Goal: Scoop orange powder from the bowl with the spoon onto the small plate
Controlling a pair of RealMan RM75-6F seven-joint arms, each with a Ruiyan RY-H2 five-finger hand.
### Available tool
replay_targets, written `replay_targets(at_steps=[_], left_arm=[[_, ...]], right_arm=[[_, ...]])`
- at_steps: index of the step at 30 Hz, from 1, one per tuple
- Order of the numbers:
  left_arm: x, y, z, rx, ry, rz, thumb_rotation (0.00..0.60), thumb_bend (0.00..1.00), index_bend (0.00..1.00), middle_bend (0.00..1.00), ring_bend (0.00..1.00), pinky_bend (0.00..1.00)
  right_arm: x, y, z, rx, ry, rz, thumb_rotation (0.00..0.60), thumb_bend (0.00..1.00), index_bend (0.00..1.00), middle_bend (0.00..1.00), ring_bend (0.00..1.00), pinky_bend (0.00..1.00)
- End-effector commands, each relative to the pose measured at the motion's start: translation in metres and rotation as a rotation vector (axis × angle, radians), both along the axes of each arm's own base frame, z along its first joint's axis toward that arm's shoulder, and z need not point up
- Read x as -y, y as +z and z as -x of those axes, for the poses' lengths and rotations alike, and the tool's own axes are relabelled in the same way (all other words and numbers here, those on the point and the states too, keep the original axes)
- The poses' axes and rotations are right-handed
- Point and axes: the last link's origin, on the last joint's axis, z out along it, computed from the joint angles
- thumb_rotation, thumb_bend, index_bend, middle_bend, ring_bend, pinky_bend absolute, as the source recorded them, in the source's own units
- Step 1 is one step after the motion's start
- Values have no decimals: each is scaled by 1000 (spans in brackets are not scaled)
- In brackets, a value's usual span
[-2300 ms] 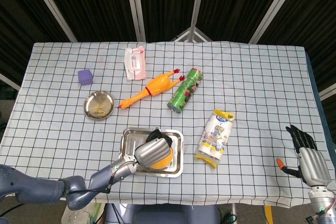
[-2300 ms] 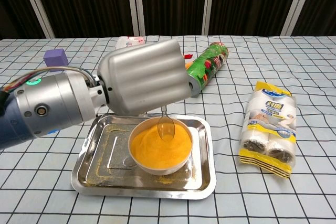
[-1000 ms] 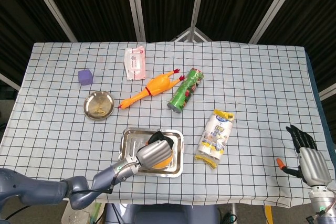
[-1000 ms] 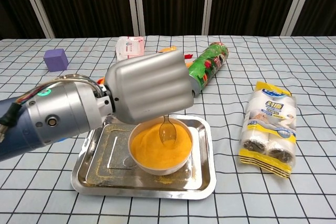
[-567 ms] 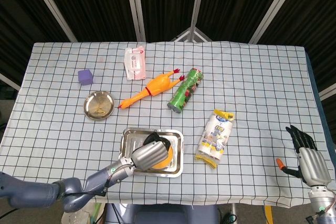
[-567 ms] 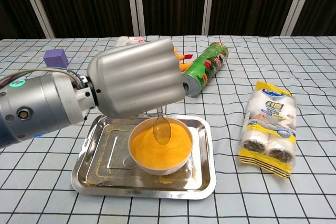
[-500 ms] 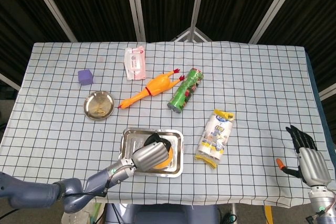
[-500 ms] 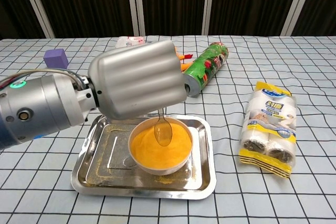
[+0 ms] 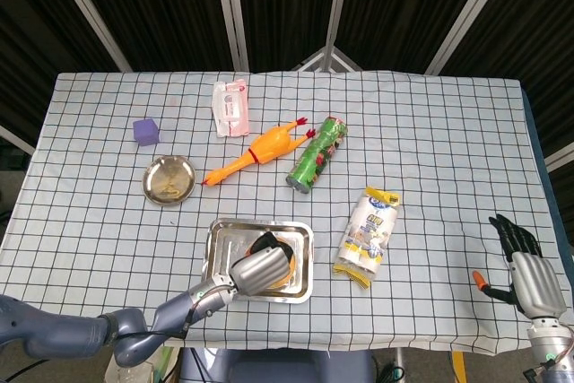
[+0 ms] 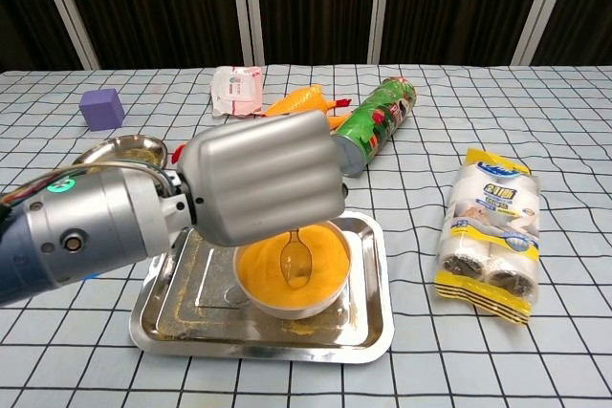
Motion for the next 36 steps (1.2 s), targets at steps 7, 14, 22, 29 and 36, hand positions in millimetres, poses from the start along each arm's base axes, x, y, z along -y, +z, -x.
replay_targets(at_steps=[7, 14, 22, 29, 36], left_arm=[[-14, -7, 4, -12, 53, -52, 600, 791, 843, 1000, 1000, 994], [-22, 4, 4, 20, 79, -104, 600, 792, 842, 1000, 1000, 994], [-20, 16, -2, 80, 91, -88, 600, 792, 842, 1000, 1000, 994], [-10, 8, -9, 95, 84, -46, 600, 791, 842, 1000, 1000, 994], [-1, -1, -15, 104, 84, -10, 600, 792, 842, 1000, 1000, 994]], right_arm=[[0, 0, 0, 3, -3, -2, 600, 359, 0, 0, 0, 0], [0, 1, 1, 1, -2, -3, 600, 359, 0, 0, 0, 0], [-1, 0, -1, -2, 1, -5, 600, 359, 0, 0, 0, 0], [0, 0, 0, -2, -3, -3, 600, 359, 0, 0, 0, 0], [0, 0, 1, 0, -3, -4, 600, 359, 0, 0, 0, 0]])
